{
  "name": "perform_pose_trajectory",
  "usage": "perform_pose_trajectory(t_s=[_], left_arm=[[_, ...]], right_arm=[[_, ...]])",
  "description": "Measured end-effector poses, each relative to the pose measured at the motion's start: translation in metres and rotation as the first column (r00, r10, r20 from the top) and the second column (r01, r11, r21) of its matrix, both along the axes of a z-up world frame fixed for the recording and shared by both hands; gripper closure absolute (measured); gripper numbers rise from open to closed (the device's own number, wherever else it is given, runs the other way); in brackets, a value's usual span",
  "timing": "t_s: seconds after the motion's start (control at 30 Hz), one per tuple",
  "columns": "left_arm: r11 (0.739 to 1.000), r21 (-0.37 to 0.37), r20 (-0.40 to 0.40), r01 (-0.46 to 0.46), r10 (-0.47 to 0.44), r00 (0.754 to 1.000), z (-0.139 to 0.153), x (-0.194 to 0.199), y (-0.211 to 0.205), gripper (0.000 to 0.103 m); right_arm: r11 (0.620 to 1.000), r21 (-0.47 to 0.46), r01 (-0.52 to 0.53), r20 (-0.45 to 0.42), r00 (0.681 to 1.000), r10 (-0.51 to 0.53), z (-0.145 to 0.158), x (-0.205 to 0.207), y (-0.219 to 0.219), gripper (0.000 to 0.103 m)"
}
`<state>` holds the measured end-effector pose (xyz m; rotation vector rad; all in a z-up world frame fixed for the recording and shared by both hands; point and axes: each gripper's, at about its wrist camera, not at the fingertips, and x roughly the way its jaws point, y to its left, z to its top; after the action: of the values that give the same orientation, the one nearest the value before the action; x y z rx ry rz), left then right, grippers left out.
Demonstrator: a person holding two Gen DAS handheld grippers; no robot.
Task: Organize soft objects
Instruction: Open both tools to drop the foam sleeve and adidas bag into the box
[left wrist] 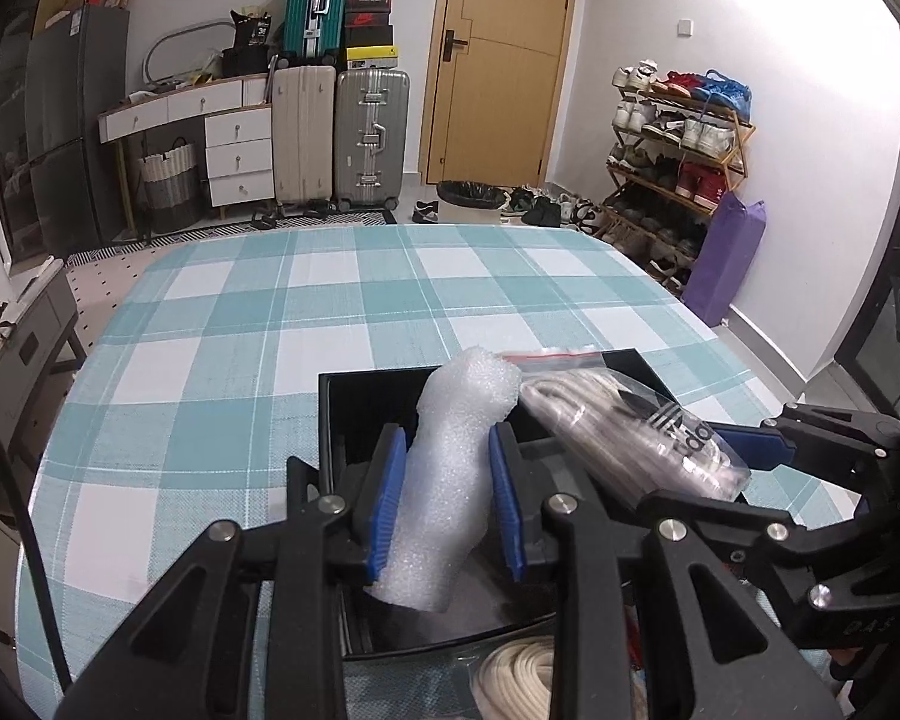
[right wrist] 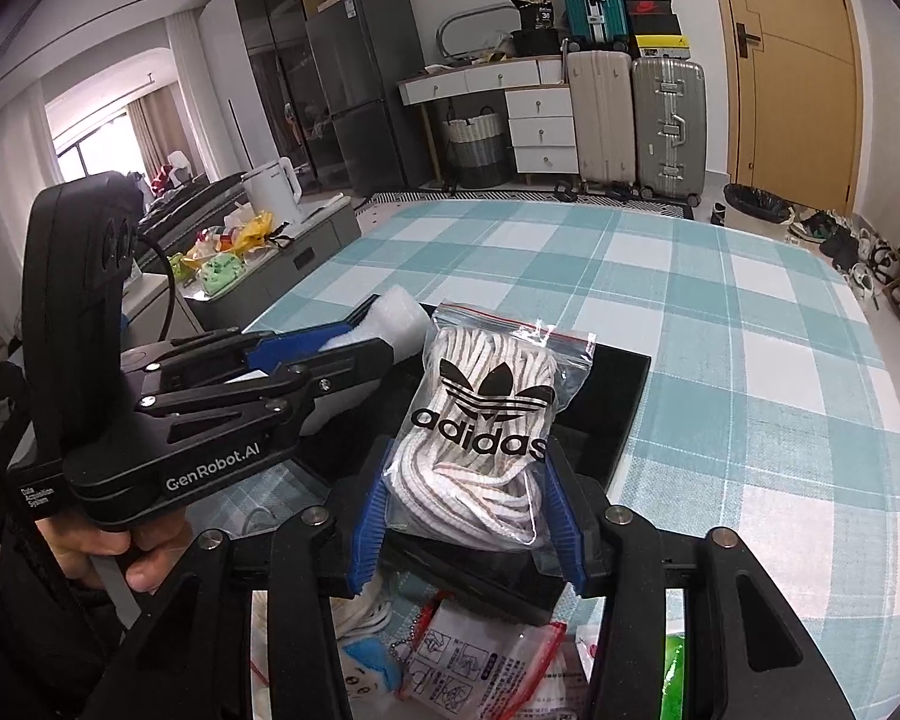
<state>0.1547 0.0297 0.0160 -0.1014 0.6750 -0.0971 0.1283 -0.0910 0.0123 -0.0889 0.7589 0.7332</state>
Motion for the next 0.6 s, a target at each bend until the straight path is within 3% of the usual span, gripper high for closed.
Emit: perform_pose_trajectory(t_s=[0.03, 0.07, 0.1, 0.17, 0.23, 0.3, 0.43, 0.6], left_arm=[[1.000, -0.001, -0.005, -0.001, 0.001, 1.000, 0.000, 0.000, 0.000, 0.073], [1.000, -0.005, -0.011, 0.001, -0.001, 1.000, -0.001, 0.001, 0.001, 0.061], [1.000, -0.013, -0.014, 0.009, -0.009, 1.000, -0.001, 0.000, 0.001, 0.044], [1.000, -0.021, -0.001, 0.007, -0.007, 1.000, 0.001, -0.003, 0.004, 0.038], [1.000, -0.024, 0.006, 0.003, -0.003, 1.000, 0.004, -0.006, 0.005, 0.025], [1.000, -0.016, 0.030, -0.023, 0.023, 0.999, 0.008, -0.012, 0.007, 0.005], [0.998, -0.012, 0.049, -0.068, 0.068, 0.996, 0.012, -0.022, 0.014, 0.000], [0.997, -0.039, 0.036, -0.067, 0.068, 0.997, 0.013, -0.036, 0.020, 0.000]], right_arm=[[1.000, 0.004, -0.006, 0.014, 1.000, 0.005, 0.001, -0.001, 0.000, 0.047], [1.000, -0.003, -0.011, 0.047, 0.999, 0.011, 0.004, -0.006, 0.001, 0.041], [1.000, -0.012, -0.011, 0.068, 0.998, 0.012, 0.006, -0.008, 0.001, 0.040], [1.000, -0.011, -0.005, 0.096, 0.995, 0.006, 0.010, -0.013, -0.002, 0.034], [1.000, -0.007, 0.006, 0.108, 0.994, -0.005, 0.012, -0.016, -0.006, 0.020], [1.000, 0.005, 0.023, 0.123, 0.992, -0.024, 0.015, -0.021, -0.013, 0.010], [0.999, 0.018, 0.031, 0.150, 0.988, -0.033, 0.018, -0.031, -0.027, 0.001], [0.998, 0.026, 0.049, 0.173, 0.983, -0.053, 0.020, -0.036, -0.043, 0.001]])
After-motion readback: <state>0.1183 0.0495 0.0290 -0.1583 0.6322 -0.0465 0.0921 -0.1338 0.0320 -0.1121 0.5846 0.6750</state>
